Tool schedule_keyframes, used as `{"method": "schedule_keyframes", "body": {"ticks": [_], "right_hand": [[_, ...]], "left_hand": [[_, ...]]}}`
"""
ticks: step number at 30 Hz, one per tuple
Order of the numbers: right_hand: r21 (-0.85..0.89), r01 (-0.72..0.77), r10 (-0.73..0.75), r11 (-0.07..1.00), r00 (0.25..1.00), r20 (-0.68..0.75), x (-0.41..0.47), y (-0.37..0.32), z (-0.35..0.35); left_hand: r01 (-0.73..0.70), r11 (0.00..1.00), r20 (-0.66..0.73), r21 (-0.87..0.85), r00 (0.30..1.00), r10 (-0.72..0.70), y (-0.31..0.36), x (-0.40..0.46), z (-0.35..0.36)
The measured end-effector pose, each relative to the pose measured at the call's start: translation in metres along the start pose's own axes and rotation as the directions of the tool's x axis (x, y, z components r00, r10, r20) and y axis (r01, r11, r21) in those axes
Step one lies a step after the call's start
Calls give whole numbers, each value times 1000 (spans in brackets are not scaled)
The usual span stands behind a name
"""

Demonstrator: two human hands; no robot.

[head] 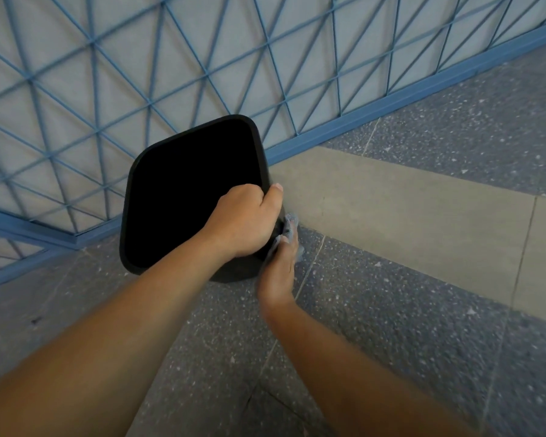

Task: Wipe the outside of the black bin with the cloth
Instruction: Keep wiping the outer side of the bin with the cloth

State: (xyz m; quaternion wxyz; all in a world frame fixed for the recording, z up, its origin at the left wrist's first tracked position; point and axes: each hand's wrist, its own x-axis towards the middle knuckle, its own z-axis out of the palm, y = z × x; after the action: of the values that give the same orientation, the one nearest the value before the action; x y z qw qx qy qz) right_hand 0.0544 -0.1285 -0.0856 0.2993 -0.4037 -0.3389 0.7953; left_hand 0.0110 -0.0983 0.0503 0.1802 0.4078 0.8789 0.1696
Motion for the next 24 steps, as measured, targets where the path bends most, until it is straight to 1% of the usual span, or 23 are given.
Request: {"method": "schedule_keyframes", "body": {"ticks": [2, 3, 5, 8, 10, 11, 13, 14, 15, 17, 18, 19, 20, 23, 24], "right_hand": [[-49, -8, 8, 999, 1000, -15, 6, 6, -4], [-68, -35, 33, 997, 999, -35, 11, 7, -8], [-47, -89, 86, 995, 994, -64, 14, 5, -8], [-23, -11, 10, 1000, 999, -39, -11, -2, 6], [3, 23, -23, 1000, 997, -71, -18, 1, 9], [-11, -1, 0, 1000, 997, -80, -10, 4, 6], [-39, -106, 102, 994, 989, -103, 19, 14, -7], [-20, -146, 144, 989, 984, -107, 25, 11, -8], [-1, -133, 133, 991, 985, -110, 23, 6, -4], [6, -16, 16, 1000, 996, -85, 2, -7, 8], [14, 8, -7, 1000, 996, -86, -7, -10, 12], [6, 30, -30, 1000, 997, -75, -11, -9, 10], [-22, 16, -17, 1000, 998, -64, -7, -4, 5], [-158, -106, 95, 982, 993, -74, 22, 6, -10], [-176, -118, 108, 977, 992, -65, 23, 6, -8]], "left_hand": [[-13, 1000, 1, -2, 1000, 13, 0, 1, -1], [-22, 1000, 3, 0, 1000, 22, 0, 1, -1], [-35, 999, 12, 5, 999, 35, -2, 1, -1], [-31, 999, 36, -13, 999, 32, -4, 3, -1], [-28, 999, 50, -21, 998, 29, -3, 4, -2], [-31, 999, 48, -18, 998, 32, -3, 4, -2], [-36, 999, 36, -10, 999, 36, -3, 3, -1], [-39, 999, 32, -7, 999, 40, -3, 2, -1], [-42, 999, 32, -4, 999, 42, -2, 2, -1], [-35, 999, 37, -9, 999, 36, -3, 4, -1], [-36, 999, 40, -13, 999, 36, -3, 5, -2], [-38, 999, 44, -19, 998, 39, -2, 5, -2], [-41, 999, 43, -22, 998, 42, -3, 6, -2], [-52, 999, 31, -12, 998, 53, -3, 3, -1], [-57, 998, 32, -12, 998, 57, -3, 3, 0]]}}
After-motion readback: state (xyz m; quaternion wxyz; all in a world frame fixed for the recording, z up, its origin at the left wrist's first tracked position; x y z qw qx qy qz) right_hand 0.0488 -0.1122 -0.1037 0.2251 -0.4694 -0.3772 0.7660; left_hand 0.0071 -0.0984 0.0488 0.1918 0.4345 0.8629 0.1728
